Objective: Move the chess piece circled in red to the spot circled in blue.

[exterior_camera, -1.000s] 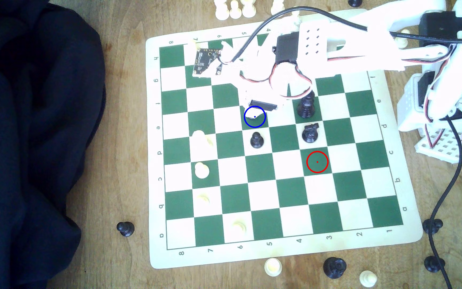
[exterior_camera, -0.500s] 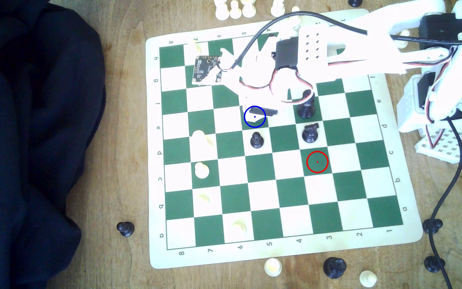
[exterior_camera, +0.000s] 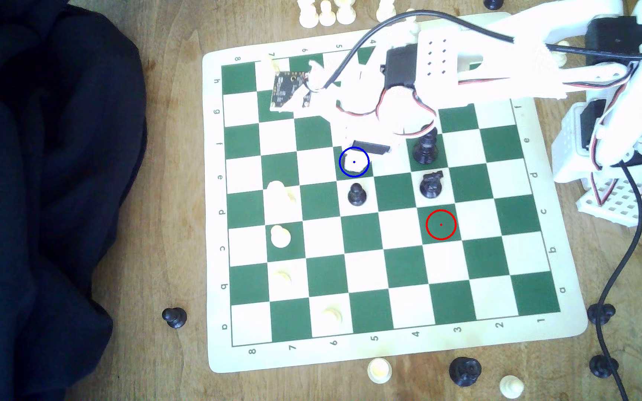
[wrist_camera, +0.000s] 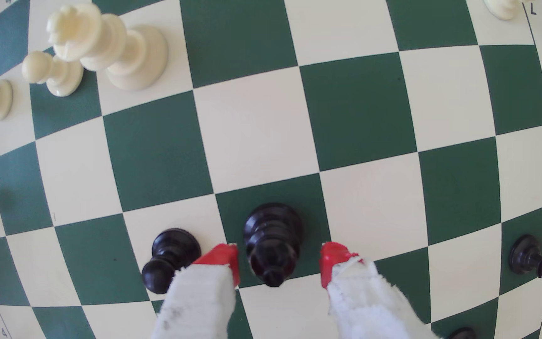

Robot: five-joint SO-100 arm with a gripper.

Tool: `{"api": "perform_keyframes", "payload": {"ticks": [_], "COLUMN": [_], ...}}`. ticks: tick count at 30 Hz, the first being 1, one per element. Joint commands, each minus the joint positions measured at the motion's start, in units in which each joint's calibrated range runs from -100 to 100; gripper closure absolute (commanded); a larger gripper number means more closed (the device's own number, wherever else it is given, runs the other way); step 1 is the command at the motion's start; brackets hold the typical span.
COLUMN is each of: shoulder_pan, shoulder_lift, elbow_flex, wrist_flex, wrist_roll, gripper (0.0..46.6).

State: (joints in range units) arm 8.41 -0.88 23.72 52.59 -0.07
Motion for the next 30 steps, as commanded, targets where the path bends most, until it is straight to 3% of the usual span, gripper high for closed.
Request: {"api": "perform_keyframes", "payload": {"ticks": [1,9,20,23,24,27,30], "shoulder_pan": [0.5,-1.5,-6.7,-6.4,-6.3,-6.3,-7.0], "shoulder_lift": [-8.6,-22.3,-55.3,-62.2,-67.3,-74.0,-76.4], "elbow_flex": [-3.2,0.8,28.3,33.8,37.7,43.2,48.1], "wrist_flex": [2.4,12.8,19.2,19.9,19.3,15.3,5.4], "wrist_roll": [0.1,0.3,0.0,0.3,0.3,0.2,-1.1], "gripper": [31.6,30.5,30.0,33.2,39.0,46.4,46.4]}}
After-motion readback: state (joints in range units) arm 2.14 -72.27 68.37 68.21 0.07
